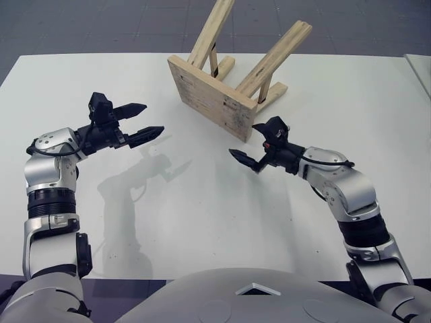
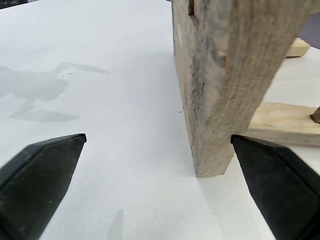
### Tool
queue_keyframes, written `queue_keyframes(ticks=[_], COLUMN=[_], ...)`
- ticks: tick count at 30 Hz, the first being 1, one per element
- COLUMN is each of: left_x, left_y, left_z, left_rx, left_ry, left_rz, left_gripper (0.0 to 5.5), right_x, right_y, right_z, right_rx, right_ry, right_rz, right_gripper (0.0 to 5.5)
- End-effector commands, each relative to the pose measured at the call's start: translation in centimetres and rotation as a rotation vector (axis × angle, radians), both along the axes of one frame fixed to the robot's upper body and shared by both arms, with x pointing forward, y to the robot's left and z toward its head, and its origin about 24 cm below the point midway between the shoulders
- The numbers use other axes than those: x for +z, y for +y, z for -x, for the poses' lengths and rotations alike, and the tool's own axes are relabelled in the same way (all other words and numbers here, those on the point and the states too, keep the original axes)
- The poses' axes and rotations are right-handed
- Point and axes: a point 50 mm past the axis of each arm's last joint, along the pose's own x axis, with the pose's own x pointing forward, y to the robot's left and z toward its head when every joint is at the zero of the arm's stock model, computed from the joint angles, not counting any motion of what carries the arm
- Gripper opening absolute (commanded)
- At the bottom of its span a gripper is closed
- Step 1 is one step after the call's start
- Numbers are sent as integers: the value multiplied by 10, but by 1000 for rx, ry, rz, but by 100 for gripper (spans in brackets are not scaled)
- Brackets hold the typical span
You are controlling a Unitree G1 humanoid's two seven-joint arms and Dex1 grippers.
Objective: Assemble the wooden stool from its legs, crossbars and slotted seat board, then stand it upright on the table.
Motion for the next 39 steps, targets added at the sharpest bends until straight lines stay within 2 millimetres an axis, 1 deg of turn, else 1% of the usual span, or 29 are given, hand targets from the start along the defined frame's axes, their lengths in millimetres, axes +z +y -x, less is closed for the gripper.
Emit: queue_keyframes(ticks=[1,4,7,14,17,20,23,24,26,29,32,36,39], left_x=[-4,-6,-9,-11,-10,-7,-1,1,5,10,11,8,4], left_y=[1,2,1,1,6,20,33,36,39,42,40,34,28], left_z=[4,4,5,-2,-6,-9,-12,-13,-16,-19,-21,-23,-13], left_rx=[-1,5,13,63,99,123,128,122,103,70,20,-20,-136], left_ry=[14,18,22,-4,-23,-31,-41,-49,-61,-66,-62,-58,-21], left_rz=[-29,-28,-27,-47,-84,-138,-192,-205,-212,-207,-203,-204,-156], left_gripper=[540,540,540,540,540,540,540,540,540,540,540,540,540], right_x=[4,7,10,1,-3,-4,-6,-7,-8,-10,-12,-6,-4], right_y=[-7,-12,-5,14,18,15,5,1,-6,-11,-11,-12,-21], right_z=[-3,-6,-17,-44,-49,-44,-39,-39,-39,-36,-22,-6,4], right_rx=[-53,-91,-96,-46,9,108,220,253,294,370,472,546,597], right_ry=[-12,-33,-69,-75,-75,-80,-98,-112,-136,-162,-161,-166,-144], right_rz=[48,57,18,-34,-19,14,48,66,84,73,48,-2,15], right_gripper=[539,539,539,430,381,326,271,266,226,181,167,153,139])
